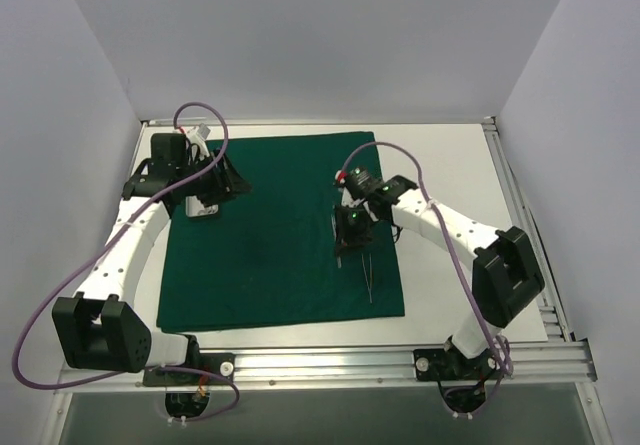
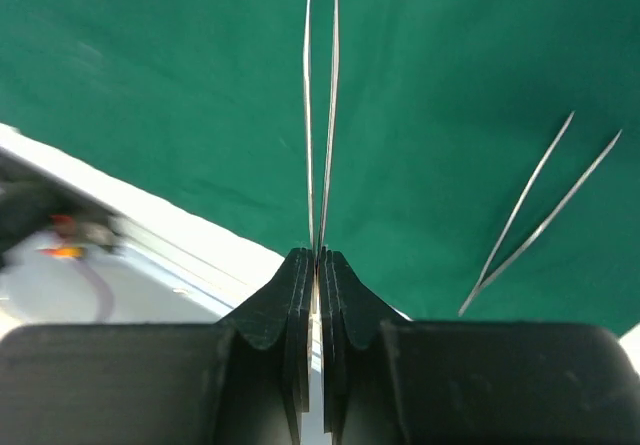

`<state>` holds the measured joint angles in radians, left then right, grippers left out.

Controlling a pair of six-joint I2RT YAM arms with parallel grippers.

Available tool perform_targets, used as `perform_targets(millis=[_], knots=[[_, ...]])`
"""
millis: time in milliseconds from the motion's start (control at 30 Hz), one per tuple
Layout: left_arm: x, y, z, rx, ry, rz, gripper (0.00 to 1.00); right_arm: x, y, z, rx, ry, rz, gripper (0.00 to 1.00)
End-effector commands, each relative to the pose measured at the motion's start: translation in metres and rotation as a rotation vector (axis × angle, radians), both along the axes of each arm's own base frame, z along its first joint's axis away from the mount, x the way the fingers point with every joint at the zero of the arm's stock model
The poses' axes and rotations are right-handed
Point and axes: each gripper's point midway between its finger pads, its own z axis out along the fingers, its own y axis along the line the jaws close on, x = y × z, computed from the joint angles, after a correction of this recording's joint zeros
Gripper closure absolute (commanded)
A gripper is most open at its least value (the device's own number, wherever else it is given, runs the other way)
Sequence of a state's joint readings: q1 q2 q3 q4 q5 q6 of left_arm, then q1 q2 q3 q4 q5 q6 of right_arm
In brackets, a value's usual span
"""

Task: Open and lay out the surgical kit
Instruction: Place the medical item in the surgical kit.

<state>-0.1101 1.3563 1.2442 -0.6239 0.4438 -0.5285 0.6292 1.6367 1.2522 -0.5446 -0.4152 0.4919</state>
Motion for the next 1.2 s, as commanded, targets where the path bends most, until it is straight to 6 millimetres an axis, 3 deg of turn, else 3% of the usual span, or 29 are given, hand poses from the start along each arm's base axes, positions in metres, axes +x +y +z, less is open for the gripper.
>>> perform_targets(millis=[0,100,300,600,1167], knots=[[-0.014,0.028,-0.003,0.169,0.017,0.037,0.37,-0.025,-0.017,-0.019,-0.213,-0.023,-0.031,1.00],[-0.020,0.029,-0.008,0.172,0.027,0.036,0.37,-0.041,-0.019,-0.032,-0.251,0.010,-0.034,1.00],[-0.030,0.027,-0.015,0.156,0.042,0.037,0.37,-0.055,-0.037,-0.046,-0.304,0.040,-0.100,1.00],[-0.032,0.025,-0.015,0.143,0.050,0.033,0.37,-0.057,-0.049,-0.069,-0.358,0.047,-0.122,1.00],[-0.030,0.022,-0.021,0.132,0.068,0.024,0.37,-0.064,-0.063,-0.091,-0.437,0.096,-0.097,1.00]])
